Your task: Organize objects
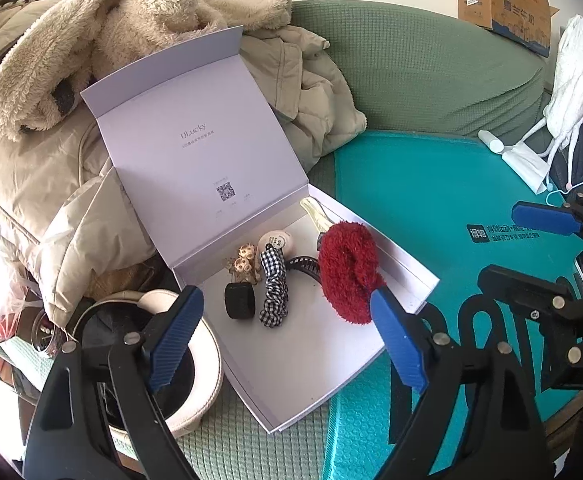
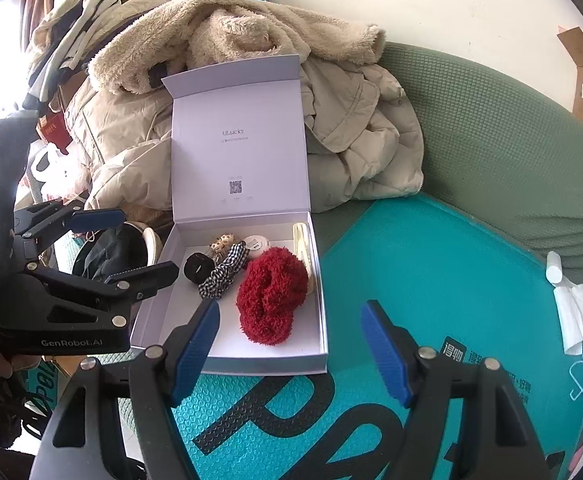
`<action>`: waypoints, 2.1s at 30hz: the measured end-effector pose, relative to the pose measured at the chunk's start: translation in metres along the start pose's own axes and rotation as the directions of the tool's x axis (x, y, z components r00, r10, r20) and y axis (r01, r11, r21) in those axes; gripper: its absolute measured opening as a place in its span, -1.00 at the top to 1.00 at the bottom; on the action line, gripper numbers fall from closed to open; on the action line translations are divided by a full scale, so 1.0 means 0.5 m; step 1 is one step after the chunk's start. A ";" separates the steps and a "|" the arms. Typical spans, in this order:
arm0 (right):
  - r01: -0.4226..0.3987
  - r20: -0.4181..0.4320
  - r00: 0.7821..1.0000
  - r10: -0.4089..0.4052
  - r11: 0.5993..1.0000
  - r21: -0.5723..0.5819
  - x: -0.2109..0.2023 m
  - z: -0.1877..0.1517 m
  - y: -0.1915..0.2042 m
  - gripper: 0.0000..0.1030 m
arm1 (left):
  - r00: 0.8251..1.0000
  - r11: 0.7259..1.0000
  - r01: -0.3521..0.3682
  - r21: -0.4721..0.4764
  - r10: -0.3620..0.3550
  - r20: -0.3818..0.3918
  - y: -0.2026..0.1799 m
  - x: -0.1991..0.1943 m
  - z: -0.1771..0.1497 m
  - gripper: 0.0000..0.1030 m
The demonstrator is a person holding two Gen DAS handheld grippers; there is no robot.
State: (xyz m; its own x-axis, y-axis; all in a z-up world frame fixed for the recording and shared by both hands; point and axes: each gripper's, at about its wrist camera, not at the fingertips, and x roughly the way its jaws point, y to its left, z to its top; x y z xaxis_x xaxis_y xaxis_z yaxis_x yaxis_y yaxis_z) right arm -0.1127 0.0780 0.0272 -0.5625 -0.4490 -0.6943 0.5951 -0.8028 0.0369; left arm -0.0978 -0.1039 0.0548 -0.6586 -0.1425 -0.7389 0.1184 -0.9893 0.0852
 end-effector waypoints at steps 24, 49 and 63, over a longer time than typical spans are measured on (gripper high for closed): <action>0.025 0.015 1.000 -0.025 0.999 0.030 -0.098 -0.131 0.046 -0.43 | 1.000 1.000 0.012 -0.022 -0.013 -0.014 -0.043 -0.101 -0.164 -0.66; 0.035 0.011 0.999 -0.035 0.999 0.033 -0.129 -0.167 0.054 -0.43 | 0.999 1.000 0.012 -0.025 -0.012 -0.034 -0.039 -0.121 -0.152 -0.66; 0.041 0.013 0.999 -0.041 0.998 0.038 -0.135 -0.170 0.054 -0.43 | 0.998 0.999 0.029 -0.030 -0.031 -0.056 -0.034 -0.116 -0.165 -0.66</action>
State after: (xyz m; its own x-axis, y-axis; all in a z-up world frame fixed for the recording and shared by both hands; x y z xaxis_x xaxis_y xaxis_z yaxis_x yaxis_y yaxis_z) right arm -0.0098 0.1201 0.0140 -0.5940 -0.4206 -0.6857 0.5493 -0.8348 0.0362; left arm 0.0000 -0.0764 0.0410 -0.6196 -0.1098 -0.7772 0.1215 -0.9917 0.0432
